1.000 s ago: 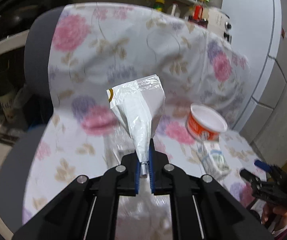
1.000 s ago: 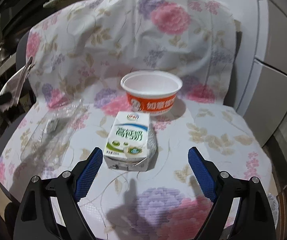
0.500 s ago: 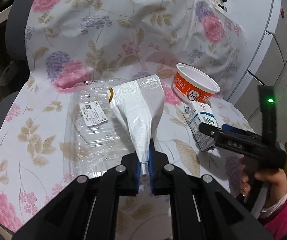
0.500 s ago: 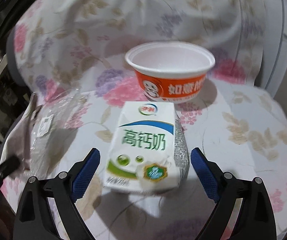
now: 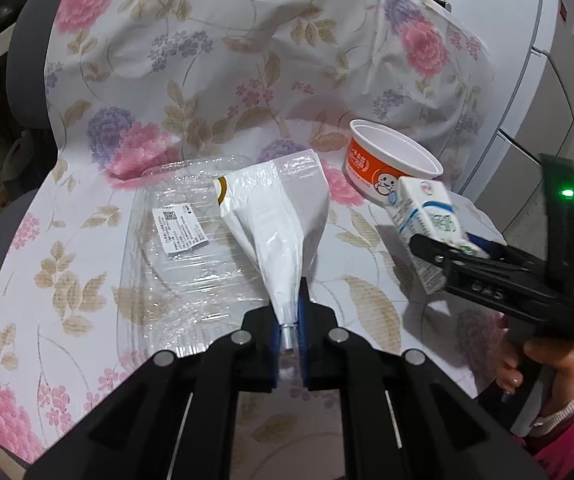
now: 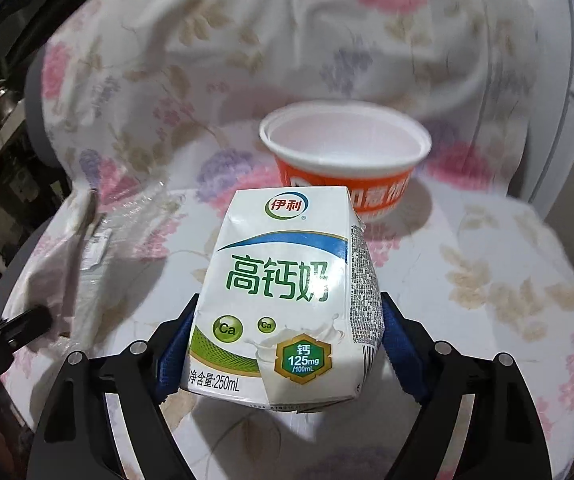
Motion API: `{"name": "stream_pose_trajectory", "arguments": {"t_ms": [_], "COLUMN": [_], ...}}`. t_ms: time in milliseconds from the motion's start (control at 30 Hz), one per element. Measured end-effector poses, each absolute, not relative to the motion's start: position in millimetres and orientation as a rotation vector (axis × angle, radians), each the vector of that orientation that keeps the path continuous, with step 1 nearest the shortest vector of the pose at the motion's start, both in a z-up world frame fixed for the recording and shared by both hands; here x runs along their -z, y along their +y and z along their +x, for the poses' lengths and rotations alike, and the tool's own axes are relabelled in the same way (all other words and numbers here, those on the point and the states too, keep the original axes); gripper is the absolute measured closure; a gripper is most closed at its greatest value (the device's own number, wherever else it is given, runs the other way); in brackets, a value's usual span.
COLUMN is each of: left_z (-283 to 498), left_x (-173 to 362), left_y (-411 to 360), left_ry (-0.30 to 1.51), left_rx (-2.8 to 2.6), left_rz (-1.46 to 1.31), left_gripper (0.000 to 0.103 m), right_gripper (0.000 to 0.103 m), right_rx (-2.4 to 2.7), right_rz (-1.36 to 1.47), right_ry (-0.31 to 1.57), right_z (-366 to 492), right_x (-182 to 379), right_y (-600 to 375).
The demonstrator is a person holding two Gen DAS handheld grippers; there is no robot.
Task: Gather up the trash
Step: 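Carry the milk carton and white bag over the bin and open both tools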
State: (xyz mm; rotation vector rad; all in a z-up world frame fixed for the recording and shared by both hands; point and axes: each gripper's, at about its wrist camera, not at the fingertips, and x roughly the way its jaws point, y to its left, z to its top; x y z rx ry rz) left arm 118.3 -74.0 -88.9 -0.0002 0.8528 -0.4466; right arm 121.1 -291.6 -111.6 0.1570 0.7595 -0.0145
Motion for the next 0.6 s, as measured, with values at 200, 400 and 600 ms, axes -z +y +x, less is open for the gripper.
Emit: {"name": "stream_pose_trajectory", "arguments": {"t_ms": [200,400,600], "left_z": [94.7,61.8,23.4], "left_x": [75.1,59.1,46.5], "left_y": [-94.2,-124.5,-173.2], "left_ry": [0.82,0.778,0.731], "left_rx": [0.486,0.565,0.7], "left_rz": [0.023,0.034,0.086], "left_gripper": [0.097,0.097,0.097], "right_gripper": [0.02,0.02,0.02], "right_rx": [0.024,0.076,0.177], "right_rz": [0.169,0.187,0.207], "right_ry": [0.699,0.63,0.578], "right_z": [71.7,11.6,-51.2], "right_x": [83.0,57.0,48.4], "right_y": [-313.3,-344.1,-387.7]}}
